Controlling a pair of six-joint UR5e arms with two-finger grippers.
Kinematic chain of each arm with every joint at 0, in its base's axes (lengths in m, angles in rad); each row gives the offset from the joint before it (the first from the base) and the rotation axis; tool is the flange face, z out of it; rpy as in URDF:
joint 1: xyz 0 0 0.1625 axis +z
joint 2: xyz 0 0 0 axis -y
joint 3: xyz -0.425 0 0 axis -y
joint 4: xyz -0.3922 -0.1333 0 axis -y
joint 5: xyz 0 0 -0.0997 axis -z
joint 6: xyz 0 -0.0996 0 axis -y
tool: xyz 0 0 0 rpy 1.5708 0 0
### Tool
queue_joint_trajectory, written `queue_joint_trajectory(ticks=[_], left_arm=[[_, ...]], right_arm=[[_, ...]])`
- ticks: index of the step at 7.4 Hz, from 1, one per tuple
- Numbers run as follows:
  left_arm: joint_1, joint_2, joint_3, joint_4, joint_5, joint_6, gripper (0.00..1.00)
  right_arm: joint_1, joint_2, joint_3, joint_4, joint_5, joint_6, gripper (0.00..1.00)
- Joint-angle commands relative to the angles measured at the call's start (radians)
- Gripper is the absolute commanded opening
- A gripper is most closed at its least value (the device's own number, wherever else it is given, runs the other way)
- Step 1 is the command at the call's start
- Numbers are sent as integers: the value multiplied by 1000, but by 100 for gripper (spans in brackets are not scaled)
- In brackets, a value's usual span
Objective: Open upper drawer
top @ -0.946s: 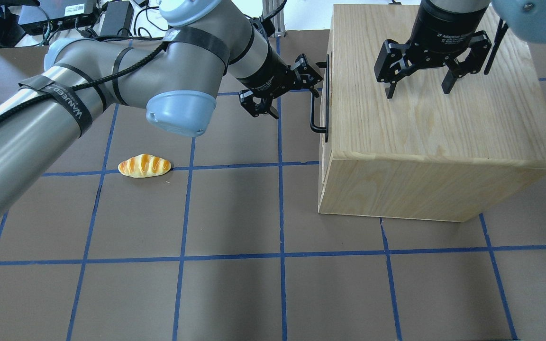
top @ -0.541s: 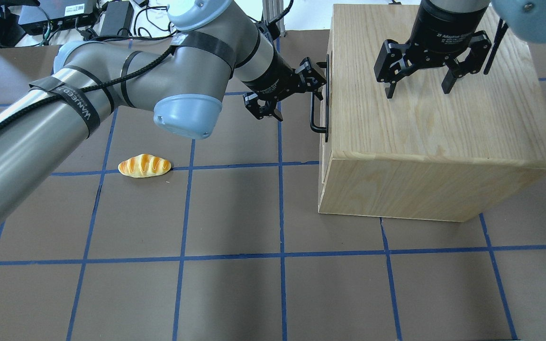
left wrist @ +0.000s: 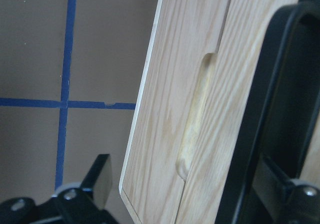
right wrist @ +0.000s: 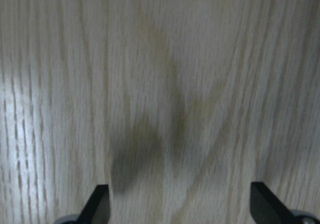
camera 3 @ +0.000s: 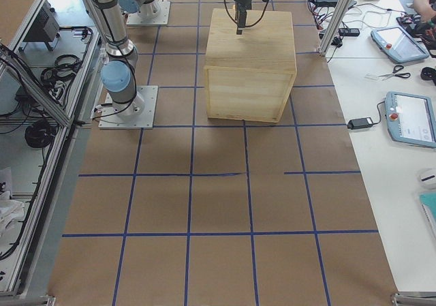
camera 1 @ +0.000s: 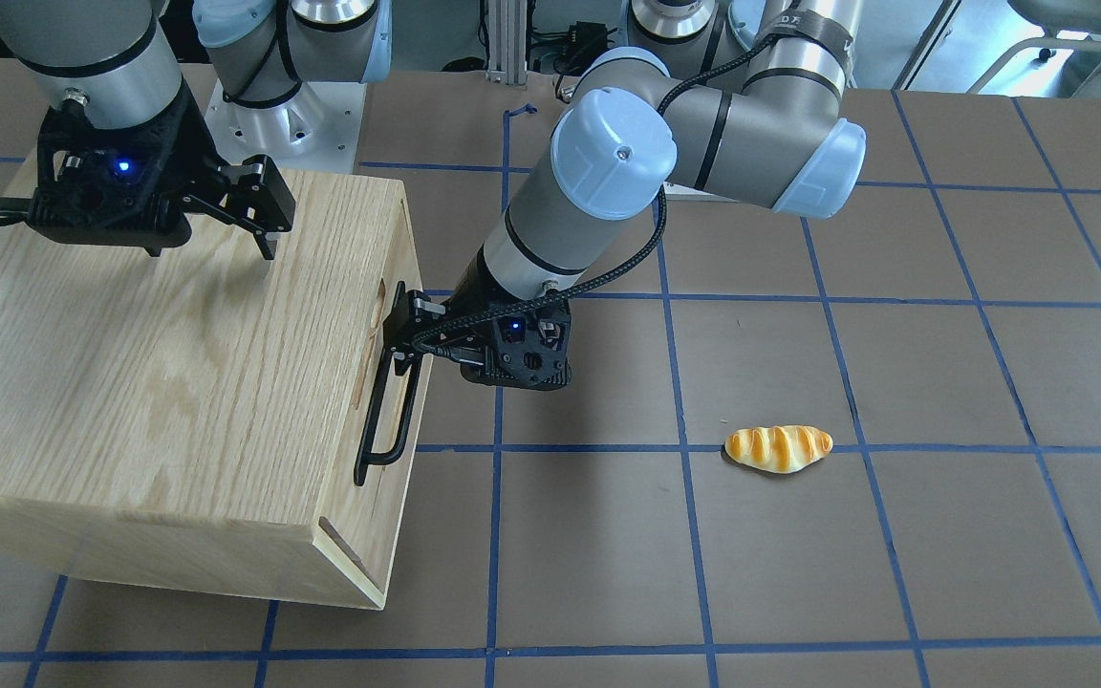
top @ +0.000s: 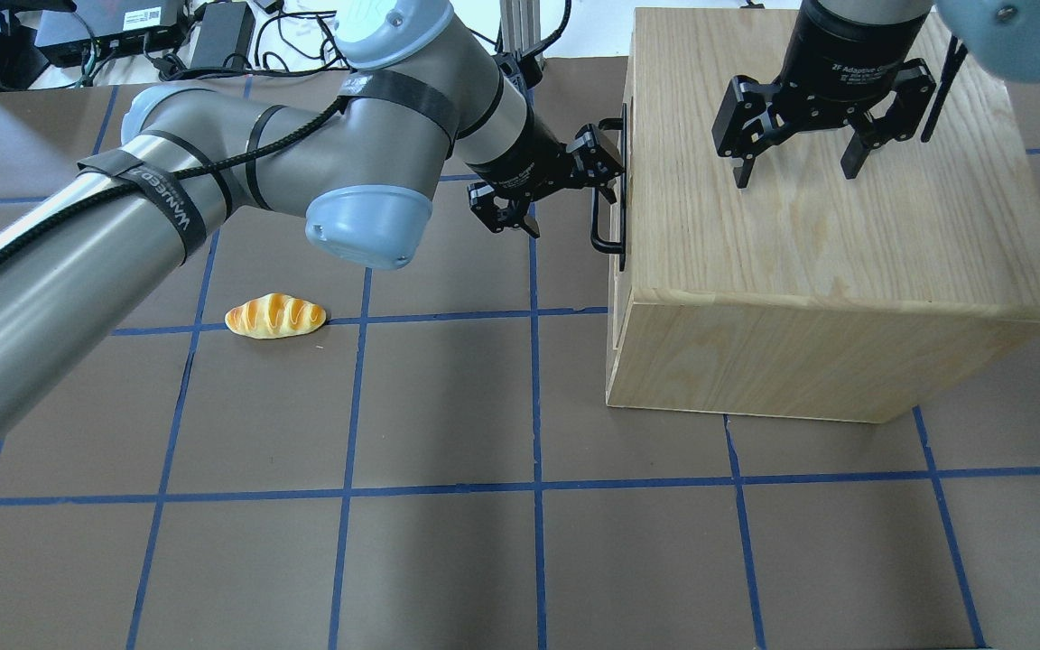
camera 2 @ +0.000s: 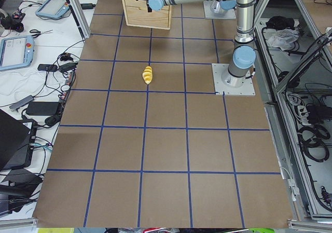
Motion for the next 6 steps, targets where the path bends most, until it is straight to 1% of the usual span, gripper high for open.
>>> queue_joint_trajectory(ticks=[1, 2, 3, 4, 6], left_arm=[[1, 3, 4, -7, 3, 30, 100], [1, 2, 0, -7, 15, 30, 100], [1, 5, -5, -12, 56, 62, 100], [-1, 5, -5, -13, 72, 85, 100], [2, 14, -8, -15, 74, 89, 100]], right_arm=[[0, 0, 1, 0, 0, 1, 100], [0, 0, 0, 0, 0, 0, 100], [0, 0, 1, 0, 0, 1, 100], [-1, 0, 0, 0, 0, 0, 100], [0, 0, 0, 0, 0, 1, 100]])
